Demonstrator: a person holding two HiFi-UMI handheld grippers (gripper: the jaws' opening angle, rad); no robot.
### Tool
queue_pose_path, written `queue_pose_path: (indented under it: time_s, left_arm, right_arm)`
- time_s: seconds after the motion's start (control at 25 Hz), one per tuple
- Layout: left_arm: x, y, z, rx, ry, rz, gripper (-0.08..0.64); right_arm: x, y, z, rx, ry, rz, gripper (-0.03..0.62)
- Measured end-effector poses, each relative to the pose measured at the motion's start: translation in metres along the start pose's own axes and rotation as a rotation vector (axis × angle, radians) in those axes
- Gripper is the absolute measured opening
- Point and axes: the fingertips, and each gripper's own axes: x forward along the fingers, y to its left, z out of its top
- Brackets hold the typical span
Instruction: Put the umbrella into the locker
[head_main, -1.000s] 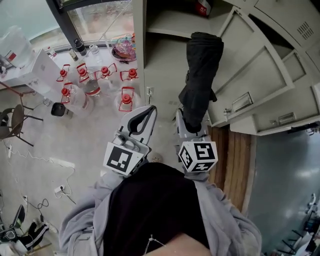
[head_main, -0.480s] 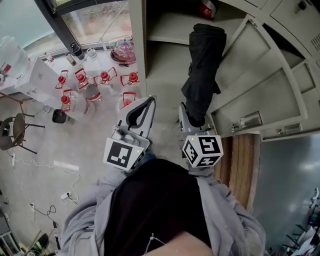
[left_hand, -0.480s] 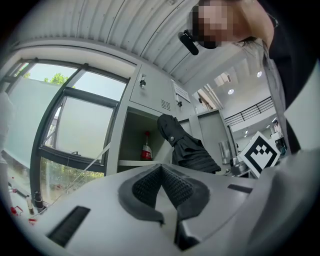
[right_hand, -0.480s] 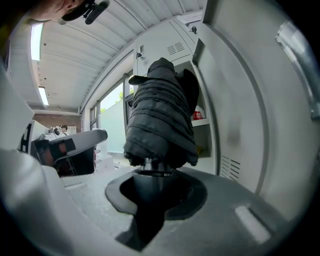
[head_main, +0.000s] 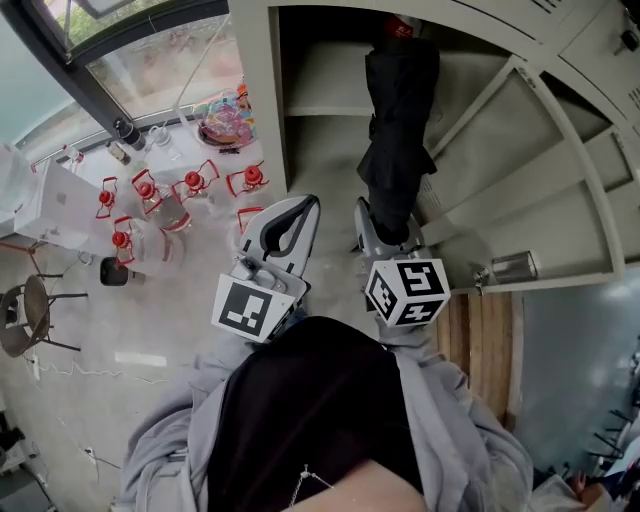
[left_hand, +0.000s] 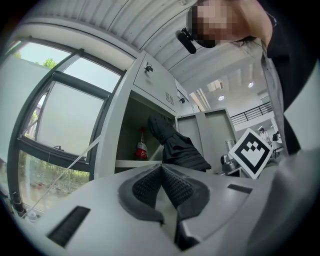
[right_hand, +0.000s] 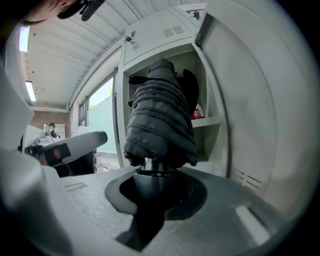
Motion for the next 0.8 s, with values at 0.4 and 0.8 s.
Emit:
queue_pose_path:
  time_s: [0.4,0.8]
  left_arm:
    - [0.023,0.017,-0.003,-0.018,-0.013,-0.128,0.008]
    - [0.040,0.019,0.000,-0.014,-0.020,-0.095,0.008]
  right_arm:
    - [0.042,-0.005,0.027,0.025,0.051,-0.032,0.072]
    - [0.067,-0.002,0.038,0.099,0.122,0.080,0.072]
